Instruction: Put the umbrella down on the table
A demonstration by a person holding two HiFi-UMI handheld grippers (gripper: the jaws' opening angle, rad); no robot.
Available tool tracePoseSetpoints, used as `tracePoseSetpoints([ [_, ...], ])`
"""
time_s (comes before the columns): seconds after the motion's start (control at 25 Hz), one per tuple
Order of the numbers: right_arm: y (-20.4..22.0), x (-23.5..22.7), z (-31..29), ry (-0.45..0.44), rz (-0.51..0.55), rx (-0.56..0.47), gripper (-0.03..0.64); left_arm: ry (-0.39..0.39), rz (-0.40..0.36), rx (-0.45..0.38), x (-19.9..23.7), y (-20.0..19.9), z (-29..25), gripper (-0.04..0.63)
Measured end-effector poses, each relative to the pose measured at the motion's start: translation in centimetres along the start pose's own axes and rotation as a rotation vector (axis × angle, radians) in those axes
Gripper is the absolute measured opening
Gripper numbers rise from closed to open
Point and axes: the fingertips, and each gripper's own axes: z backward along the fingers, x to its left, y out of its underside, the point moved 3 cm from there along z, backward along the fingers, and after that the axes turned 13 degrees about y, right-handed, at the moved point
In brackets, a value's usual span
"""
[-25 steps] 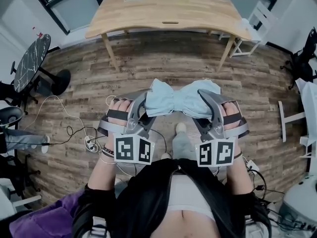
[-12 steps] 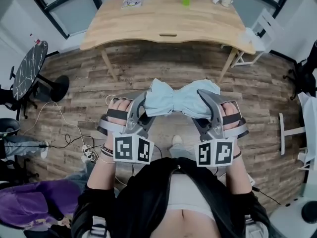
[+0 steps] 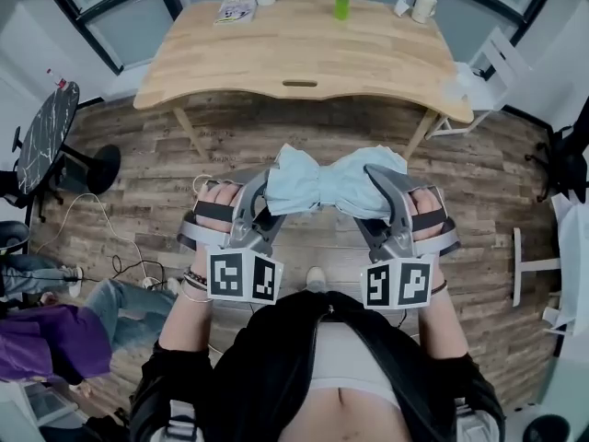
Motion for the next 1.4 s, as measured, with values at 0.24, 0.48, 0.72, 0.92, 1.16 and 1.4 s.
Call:
tracePoseSetpoints([
  [0.24, 0.5, 0.0, -1.7, 0.003, -0.002, -0.022, 0.322, -0.014, 0.000, 0.021, 0.8, 0.6, -1.0, 0.256],
  [0.48, 0.6, 0.4, -2.0, -0.002, -0.009, -0.031, 0.323, -0.014, 0.004, 0.034, 0.6, 0.8, -1.3, 0.256],
  [0.72, 0.7, 0.5, -2.1, -0.004, -0.012, -0.030, 0.322, -0.011, 0.003, 0.034, 0.7, 0.9, -1.5, 0.256],
  [0.92, 0.8, 0.6, -2.1, -0.003, 0.000, -0.034, 0.322, -0.019, 0.013, 0.031, 0.4, 1.0, -1.6, 0.256],
  [1.16, 0.9, 0.7, -2.4, -0.020, 0.004, -0.049, 0.322, -0.020, 0.031, 0.045, 0.2, 1.1, -1.8, 0.256],
  [1.4, 1.1, 0.8, -2.7, -0.004, 0.015, -0.066, 0.322, -0.042, 0.030, 0.050, 0.2, 1.2, -2.0, 0.256],
])
